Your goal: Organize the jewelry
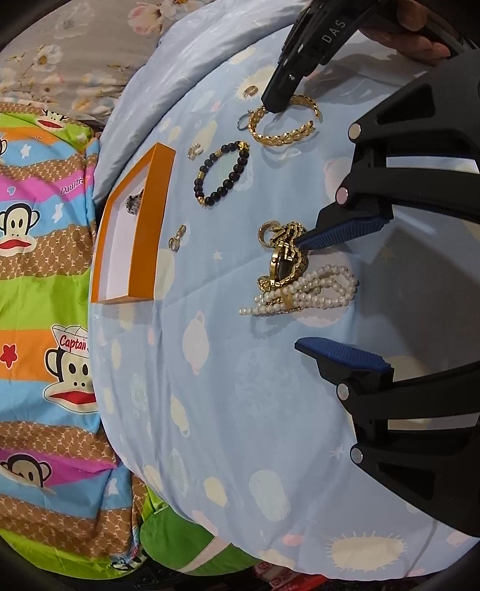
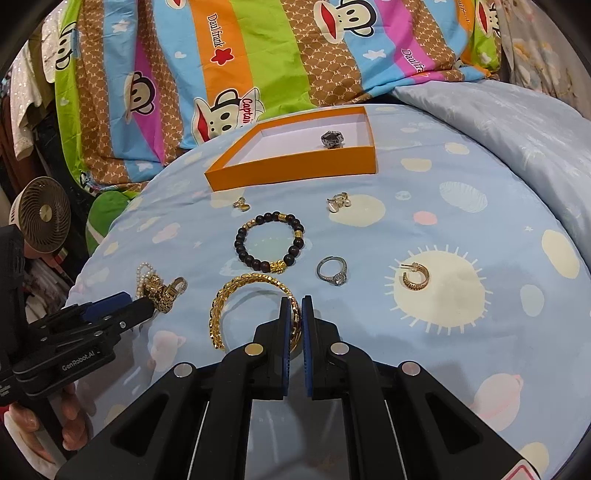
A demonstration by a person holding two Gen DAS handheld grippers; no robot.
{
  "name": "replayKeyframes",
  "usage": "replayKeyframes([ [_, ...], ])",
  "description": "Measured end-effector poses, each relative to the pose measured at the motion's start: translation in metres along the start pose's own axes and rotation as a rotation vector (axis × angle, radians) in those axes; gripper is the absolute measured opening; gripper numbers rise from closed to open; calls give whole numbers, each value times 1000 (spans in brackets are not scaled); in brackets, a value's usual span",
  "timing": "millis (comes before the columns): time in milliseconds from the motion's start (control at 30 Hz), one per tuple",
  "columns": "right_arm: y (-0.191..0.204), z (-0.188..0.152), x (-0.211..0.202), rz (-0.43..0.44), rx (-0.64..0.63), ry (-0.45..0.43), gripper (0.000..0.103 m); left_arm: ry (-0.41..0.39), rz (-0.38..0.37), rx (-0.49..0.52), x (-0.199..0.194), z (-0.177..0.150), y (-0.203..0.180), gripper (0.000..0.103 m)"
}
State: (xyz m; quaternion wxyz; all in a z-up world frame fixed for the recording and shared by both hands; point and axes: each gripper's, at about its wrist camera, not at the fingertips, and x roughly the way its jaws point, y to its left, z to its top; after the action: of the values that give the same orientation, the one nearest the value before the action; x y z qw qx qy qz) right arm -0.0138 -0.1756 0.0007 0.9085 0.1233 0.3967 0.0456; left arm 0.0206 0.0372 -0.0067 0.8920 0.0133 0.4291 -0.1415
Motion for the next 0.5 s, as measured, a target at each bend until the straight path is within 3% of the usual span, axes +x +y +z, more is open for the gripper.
replayKeyframes([
  [67, 0, 0, 1, 1, -1, 2, 5, -2, -15, 2, 0, 1, 0, 41],
  [133, 0, 1, 1, 0, 1, 2, 5, -3, -34, -1, 0, 1, 1, 24],
  [167, 0, 0, 1, 0, 2, 2, 5, -2, -43, -2, 1, 1, 1, 22],
  [500, -1, 1, 0, 4, 11, -12, 5, -40, -78, -1, -10, -1, -1, 21],
])
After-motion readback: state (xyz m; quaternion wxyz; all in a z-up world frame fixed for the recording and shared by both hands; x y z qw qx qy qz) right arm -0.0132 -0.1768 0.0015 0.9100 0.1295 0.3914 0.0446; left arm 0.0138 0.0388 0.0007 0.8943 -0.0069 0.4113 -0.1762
